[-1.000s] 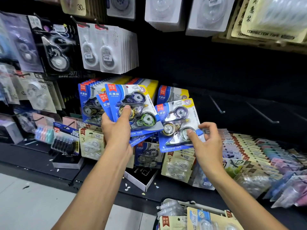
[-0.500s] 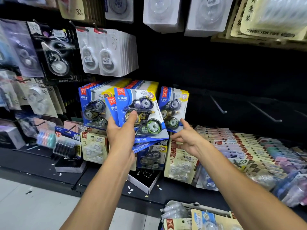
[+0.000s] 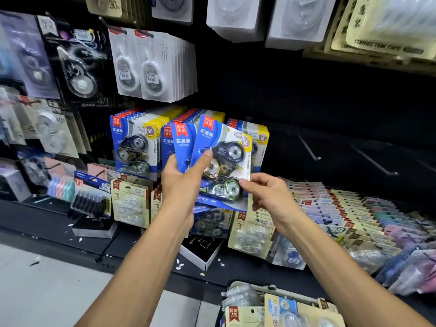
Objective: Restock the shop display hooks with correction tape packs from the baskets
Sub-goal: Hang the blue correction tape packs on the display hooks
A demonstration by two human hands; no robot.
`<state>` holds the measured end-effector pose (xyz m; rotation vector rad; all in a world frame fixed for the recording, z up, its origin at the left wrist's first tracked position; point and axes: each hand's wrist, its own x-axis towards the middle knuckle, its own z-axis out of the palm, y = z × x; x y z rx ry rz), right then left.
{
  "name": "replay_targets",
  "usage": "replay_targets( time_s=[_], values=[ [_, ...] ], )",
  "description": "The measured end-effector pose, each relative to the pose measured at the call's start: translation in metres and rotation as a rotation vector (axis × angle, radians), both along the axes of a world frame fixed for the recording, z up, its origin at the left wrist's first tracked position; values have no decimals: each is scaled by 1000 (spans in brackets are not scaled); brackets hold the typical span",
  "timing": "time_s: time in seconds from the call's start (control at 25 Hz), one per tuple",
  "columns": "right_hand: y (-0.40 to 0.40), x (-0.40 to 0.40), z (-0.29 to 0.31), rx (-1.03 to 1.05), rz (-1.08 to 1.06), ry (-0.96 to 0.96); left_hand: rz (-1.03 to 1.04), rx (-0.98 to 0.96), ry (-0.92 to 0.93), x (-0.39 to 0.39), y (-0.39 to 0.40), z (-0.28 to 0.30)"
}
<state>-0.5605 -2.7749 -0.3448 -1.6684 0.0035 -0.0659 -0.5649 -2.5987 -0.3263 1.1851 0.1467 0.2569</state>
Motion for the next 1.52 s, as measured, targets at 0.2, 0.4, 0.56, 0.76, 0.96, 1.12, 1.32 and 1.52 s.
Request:
replay_targets(
  time_s=[0.2, 0.4, 0.56, 0.76, 0.96, 1.12, 1.32, 1.52],
  values=[
    [-7, -8, -5, 157, -105, 76, 18, 42, 19, -1, -8, 0],
    [-9, -17, -3, 197, -31, 42, 27, -96, 91, 1, -7, 0],
    [-28, -15, -8, 100, -265, -70, 173, -70, 61, 5, 2, 2],
    [-42, -20, -20, -218, -346, -224, 267, -80, 40, 9, 12, 4],
    [-39, -31, -34, -198, -324, -246, 239, -92, 41, 7, 10, 5],
    [-39, -24, -40, -137, -360, -236, 236, -79, 45, 7, 9, 4],
    [-43, -29, -36, -46, -287, -298, 234, -71, 56, 9, 10, 7],
    [-40, -23, -26, -45, -357, -306, 233, -86, 63, 8, 9, 9]
  ],
)
